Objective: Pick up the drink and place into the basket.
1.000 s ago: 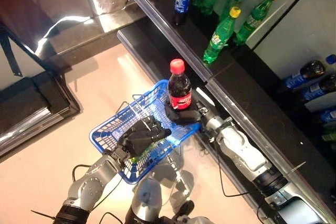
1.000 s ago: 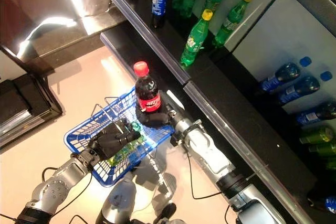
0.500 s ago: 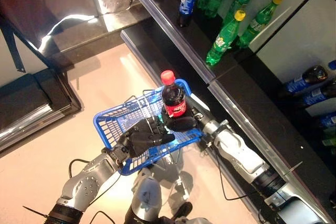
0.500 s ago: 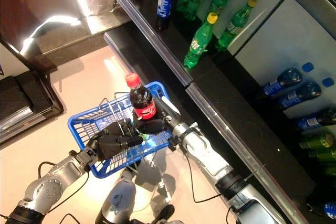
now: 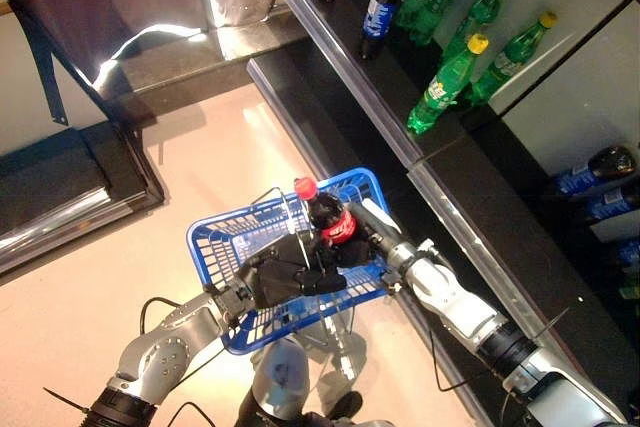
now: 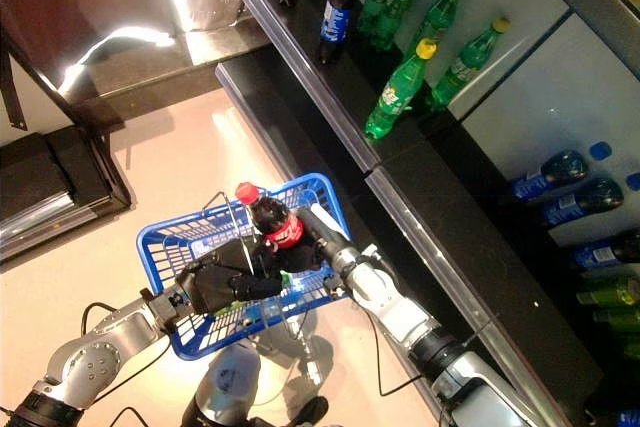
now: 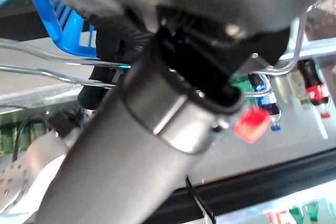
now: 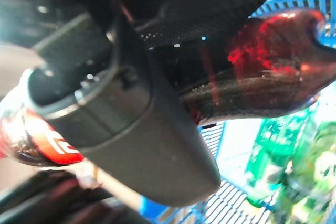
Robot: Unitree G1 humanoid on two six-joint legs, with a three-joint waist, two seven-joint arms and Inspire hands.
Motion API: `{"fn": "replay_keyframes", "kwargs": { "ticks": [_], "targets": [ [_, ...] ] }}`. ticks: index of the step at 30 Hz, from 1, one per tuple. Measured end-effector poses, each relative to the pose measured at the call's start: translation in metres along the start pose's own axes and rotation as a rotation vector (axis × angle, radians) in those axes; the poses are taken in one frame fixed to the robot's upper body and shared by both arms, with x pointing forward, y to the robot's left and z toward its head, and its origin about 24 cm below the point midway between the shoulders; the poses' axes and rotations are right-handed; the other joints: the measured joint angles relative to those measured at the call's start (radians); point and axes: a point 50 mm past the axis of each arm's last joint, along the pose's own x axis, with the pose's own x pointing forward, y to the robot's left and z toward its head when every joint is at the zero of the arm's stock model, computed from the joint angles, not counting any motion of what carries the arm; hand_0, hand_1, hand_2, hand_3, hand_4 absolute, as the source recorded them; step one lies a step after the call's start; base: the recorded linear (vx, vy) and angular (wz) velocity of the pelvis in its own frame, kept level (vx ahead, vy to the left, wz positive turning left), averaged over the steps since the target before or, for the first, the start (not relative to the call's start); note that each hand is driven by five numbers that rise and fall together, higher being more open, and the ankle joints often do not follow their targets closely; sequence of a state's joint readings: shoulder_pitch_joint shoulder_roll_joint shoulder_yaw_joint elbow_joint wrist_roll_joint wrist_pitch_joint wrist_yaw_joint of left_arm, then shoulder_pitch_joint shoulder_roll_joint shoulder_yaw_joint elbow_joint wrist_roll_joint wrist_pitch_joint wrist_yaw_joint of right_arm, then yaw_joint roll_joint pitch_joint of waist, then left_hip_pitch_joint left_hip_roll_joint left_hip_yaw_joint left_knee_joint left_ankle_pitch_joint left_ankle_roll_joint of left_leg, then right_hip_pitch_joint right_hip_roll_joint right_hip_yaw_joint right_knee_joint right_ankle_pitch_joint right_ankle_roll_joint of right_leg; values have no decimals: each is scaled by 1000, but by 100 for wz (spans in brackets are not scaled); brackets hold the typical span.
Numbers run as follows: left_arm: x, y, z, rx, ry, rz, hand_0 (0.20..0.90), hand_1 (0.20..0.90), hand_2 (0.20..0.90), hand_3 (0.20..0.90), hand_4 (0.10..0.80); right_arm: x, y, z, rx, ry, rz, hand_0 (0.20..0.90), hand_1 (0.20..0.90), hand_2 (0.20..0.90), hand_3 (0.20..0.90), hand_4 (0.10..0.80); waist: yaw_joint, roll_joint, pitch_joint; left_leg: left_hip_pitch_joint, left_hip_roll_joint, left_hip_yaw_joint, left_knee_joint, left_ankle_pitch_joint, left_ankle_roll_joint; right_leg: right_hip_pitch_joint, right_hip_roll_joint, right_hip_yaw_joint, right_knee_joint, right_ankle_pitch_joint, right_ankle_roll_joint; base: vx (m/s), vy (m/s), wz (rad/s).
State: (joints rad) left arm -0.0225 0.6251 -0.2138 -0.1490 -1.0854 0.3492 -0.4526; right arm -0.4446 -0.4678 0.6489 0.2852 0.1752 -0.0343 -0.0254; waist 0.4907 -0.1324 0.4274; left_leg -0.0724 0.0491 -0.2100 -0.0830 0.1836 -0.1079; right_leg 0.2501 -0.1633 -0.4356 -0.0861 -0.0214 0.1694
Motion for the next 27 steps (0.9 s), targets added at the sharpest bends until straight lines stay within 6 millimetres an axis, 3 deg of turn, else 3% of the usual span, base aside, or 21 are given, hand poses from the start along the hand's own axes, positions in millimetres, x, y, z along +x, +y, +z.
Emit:
{"fn": "replay_keyframes", "kwargs": {
  "ticks": [5,14,27],
  "targets": [
    [-2,1,1,14,14,2,300,300,300,200,100,1,-5,-8,-52,100,-16,300,300,300,200,100,1,0,0,-5,0,-1,3,0,-1,-3,0,0,0,0,0,0,0,0],
    [3,-15,8,45,6,-100,300,300,300,200,100,2,-1,-15,-172,172,-2,300,300,300,200,100,2,-1,0,-17,-2,-4,15,0,-1,-7,2,0,0,0,0,0,0,0],
    [7,-20,10,53,21,-143,300,300,300,200,100,15,7,-2,-285,142,51,300,300,300,200,100,3,-1,0,-17,-4,-17,16,0,-1,-1,4,-1,0,0,0,-3,-4,2]
  ]
}}
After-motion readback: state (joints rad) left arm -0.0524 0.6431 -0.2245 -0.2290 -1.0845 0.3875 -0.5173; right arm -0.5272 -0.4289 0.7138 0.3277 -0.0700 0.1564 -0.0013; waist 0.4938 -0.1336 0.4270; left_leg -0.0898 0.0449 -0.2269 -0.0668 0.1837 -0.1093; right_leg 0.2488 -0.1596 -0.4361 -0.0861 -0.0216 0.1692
